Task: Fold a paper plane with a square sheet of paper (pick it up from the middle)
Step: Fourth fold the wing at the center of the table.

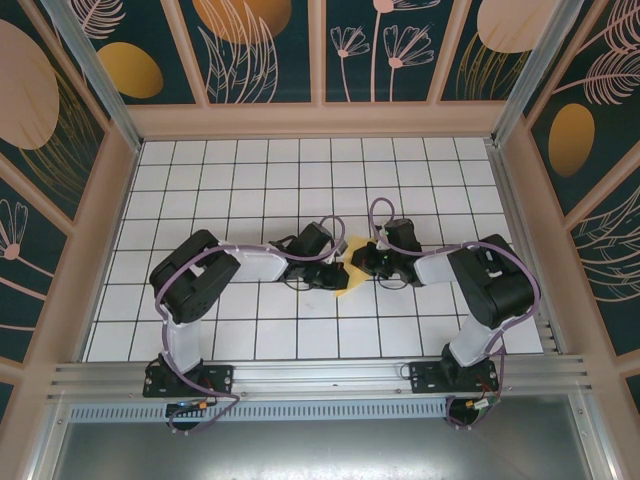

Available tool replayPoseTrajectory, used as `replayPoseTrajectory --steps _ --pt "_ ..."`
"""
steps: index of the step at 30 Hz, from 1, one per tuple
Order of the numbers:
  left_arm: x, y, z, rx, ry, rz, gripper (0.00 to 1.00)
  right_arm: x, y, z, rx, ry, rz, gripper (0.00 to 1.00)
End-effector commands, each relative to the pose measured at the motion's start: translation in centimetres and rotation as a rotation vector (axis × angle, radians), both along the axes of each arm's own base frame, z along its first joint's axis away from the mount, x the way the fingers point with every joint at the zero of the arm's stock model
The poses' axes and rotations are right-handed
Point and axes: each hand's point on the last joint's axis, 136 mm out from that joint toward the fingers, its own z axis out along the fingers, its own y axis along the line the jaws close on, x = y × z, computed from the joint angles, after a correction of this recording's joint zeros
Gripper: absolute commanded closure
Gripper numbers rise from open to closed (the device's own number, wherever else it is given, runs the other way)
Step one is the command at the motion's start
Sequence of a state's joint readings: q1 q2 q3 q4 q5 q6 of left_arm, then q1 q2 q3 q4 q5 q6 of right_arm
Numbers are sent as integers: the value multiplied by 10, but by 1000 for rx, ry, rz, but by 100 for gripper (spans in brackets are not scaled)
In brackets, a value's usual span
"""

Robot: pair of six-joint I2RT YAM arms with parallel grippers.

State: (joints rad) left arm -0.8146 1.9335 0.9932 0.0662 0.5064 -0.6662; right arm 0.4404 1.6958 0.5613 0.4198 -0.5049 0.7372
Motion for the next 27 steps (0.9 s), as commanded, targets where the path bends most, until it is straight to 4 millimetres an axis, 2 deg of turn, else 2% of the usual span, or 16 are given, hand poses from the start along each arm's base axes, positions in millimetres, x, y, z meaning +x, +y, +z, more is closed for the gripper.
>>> replayPoseTrajectory --steps 1,4,8,10,13,19,27 --pt "-6 28 -34 166 27 40 93 -10 -16 -26 -105 54 -18 94" --pt "-16 37 -41 173 46 42 96 -5 -10 -13 -79 22 -1 93" --pt "-20 43 -45 187 52 47 99 0 -1 15 -31 -40 32 93" --pt "-20 43 -46 187 51 48 99 -5 5 26 1 -58 62 93" --pt "-17 41 -45 183 48 49 100 -19 15 31 26 -64 113 93" --pt "-16 39 -43 180 45 50 100 -21 15 8 -15 -17 95 94" --pt "-19 44 -47 195 47 52 100 -10 -4 -26 -99 23 18 95"
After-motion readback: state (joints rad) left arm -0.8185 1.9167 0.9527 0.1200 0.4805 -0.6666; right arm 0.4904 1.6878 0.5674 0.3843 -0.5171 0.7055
